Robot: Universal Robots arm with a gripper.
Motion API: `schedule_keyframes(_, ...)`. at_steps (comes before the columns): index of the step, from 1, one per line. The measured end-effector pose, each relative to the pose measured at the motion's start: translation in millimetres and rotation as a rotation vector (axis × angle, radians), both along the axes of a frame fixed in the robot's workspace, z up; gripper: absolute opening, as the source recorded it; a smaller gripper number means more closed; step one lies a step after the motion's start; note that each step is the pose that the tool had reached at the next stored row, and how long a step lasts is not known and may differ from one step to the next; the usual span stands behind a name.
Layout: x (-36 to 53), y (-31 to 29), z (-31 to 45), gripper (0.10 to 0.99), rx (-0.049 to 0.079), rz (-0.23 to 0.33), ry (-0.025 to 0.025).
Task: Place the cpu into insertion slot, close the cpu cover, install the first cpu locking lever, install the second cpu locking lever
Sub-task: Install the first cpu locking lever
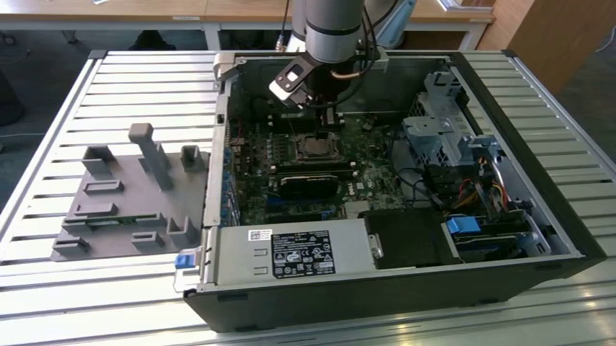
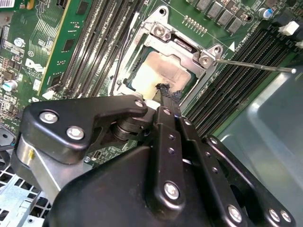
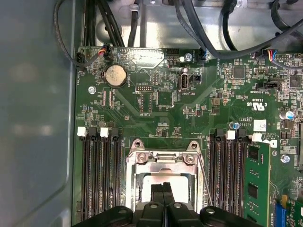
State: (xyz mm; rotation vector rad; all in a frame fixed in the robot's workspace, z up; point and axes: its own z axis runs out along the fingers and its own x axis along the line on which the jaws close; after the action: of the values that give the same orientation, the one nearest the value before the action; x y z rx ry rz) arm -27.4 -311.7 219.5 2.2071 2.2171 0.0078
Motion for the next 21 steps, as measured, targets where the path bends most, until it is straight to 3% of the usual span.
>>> schedule_keyframes(21, 0.0, 0.0, 9.6, 0.122, -0.003, 0.0, 0.0)
